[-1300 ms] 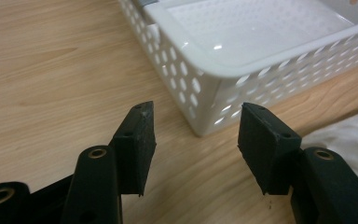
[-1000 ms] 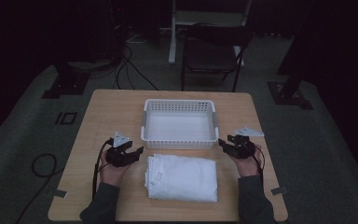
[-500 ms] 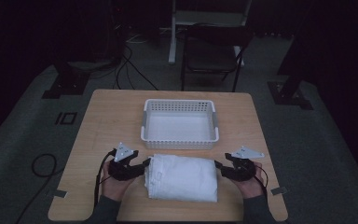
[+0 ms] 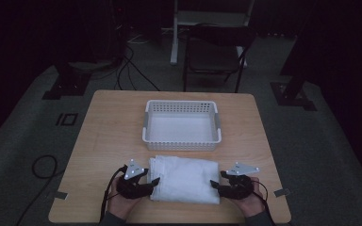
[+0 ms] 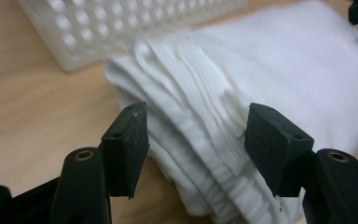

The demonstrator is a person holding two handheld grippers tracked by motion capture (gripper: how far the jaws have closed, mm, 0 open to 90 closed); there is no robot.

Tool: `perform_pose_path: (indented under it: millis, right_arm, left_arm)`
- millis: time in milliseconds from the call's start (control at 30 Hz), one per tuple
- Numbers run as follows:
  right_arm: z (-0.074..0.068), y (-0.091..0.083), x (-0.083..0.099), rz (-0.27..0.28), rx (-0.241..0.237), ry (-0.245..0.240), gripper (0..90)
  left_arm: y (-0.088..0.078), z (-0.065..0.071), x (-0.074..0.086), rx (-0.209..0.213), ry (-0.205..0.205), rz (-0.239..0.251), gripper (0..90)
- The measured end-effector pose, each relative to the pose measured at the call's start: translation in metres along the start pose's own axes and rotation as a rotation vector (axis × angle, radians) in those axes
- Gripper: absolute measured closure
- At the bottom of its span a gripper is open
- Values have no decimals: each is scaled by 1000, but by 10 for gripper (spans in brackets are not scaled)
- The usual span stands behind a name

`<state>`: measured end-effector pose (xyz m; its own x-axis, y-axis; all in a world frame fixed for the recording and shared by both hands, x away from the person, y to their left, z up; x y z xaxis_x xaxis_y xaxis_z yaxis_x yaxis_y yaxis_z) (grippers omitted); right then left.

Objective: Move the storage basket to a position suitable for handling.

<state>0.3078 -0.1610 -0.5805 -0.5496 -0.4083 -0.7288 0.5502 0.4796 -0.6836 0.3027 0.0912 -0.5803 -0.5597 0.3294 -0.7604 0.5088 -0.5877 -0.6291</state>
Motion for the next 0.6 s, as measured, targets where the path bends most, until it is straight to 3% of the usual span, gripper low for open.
perform_pose_path:
  millis: [67,200,600]
  right_arm:
    - [-4,11,6,-35,-39,7,500]
    - [-3,22,3,-44,-42,26,518]
    - [7,46,-21,-35,17,-2,513]
  left_arm:
    - [2,-1,0,-3,7,-4,403]
    - [8,-6,0,-15,10,-24,409]
    - [15,-33,-14,-75,-7,-27,416]
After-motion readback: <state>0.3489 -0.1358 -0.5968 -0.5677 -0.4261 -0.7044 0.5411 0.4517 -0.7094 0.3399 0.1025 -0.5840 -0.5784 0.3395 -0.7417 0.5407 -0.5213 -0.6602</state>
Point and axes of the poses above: each handheld gripper's, and its own axes: y roughly forward along the jaws, x roughly out of its underside, z roughly to its right, the point moved 10 cm from there along y, roughly forward along the jaws, and after that the axes turned 4 degrees about x, right-handed, at the moved point
